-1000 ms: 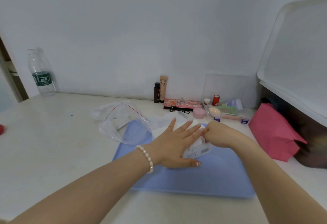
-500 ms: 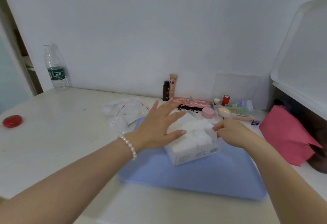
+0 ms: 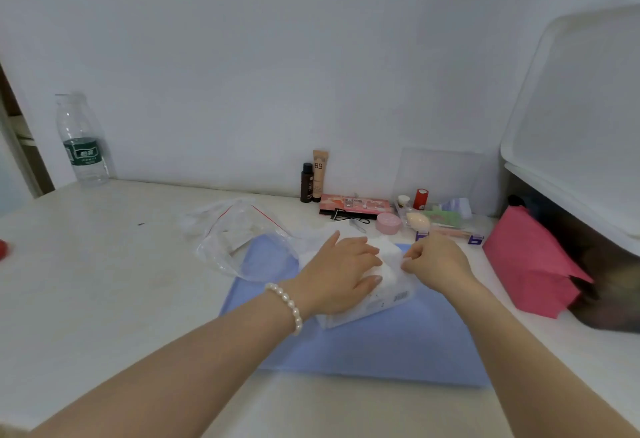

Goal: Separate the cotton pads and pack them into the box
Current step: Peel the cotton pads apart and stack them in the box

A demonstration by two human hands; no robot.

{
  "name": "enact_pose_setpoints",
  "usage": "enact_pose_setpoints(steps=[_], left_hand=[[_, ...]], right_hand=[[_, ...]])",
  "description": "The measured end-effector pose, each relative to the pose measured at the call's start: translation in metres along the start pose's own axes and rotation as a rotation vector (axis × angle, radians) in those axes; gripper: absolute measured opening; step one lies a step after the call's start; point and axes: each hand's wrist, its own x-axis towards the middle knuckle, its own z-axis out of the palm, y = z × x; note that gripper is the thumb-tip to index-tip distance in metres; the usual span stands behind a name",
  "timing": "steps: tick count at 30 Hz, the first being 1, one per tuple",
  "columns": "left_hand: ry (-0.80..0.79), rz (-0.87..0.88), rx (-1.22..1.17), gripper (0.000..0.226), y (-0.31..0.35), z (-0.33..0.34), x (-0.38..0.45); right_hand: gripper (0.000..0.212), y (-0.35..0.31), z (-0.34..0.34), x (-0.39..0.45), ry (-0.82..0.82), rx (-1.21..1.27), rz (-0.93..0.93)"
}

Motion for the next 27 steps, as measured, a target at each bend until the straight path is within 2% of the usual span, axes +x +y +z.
enact_pose_setpoints(steps=[3,7,11,15,17,19,21,25,27], left_hand=[[-0.077,0.009,0.035,0.048,0.007,0.011,0.01],[-0.081,-0.012,0.011,0.051,0.007,0.019,0.012],[-0.083,-0.004,0.042,0.054,0.007,0.02,0.013],[-0.13,0.023,0.088,0.056,0.005,0.022,0.014],[-0.15,0.029,0.101,0.057,0.004,0.023,0.014],[-0.156,0.033,0.105,0.057,0.003,0.023,0.015],[-0.155,0.034,0.099,0.057,0.003,0.024,0.015],[-0.147,0.032,0.099,0.056,0.003,0.025,0.016],[-0.145,0.032,0.1,0.057,0.003,0.025,0.016]], right_hand=[[0.011,0.002,0.003,-0.002,0.025,-0.042,0.039],[0.022,-0.001,0.011,-0.007,-0.053,-0.124,0.097],[0.014,0.0,0.012,-0.004,-0.159,-0.001,0.159],[0.006,-0.003,0.0,-0.003,-0.318,0.156,0.095],[0.024,-0.004,-0.01,-0.003,-0.353,0.189,0.063],[0.032,-0.005,-0.019,-0.004,-0.373,0.202,0.016],[0.031,-0.003,-0.026,-0.005,-0.357,0.229,0.001],[0.024,-0.002,-0.028,0.005,-0.15,0.288,-0.014],[0.02,-0.004,-0.025,0.008,-0.135,0.283,-0.01]])
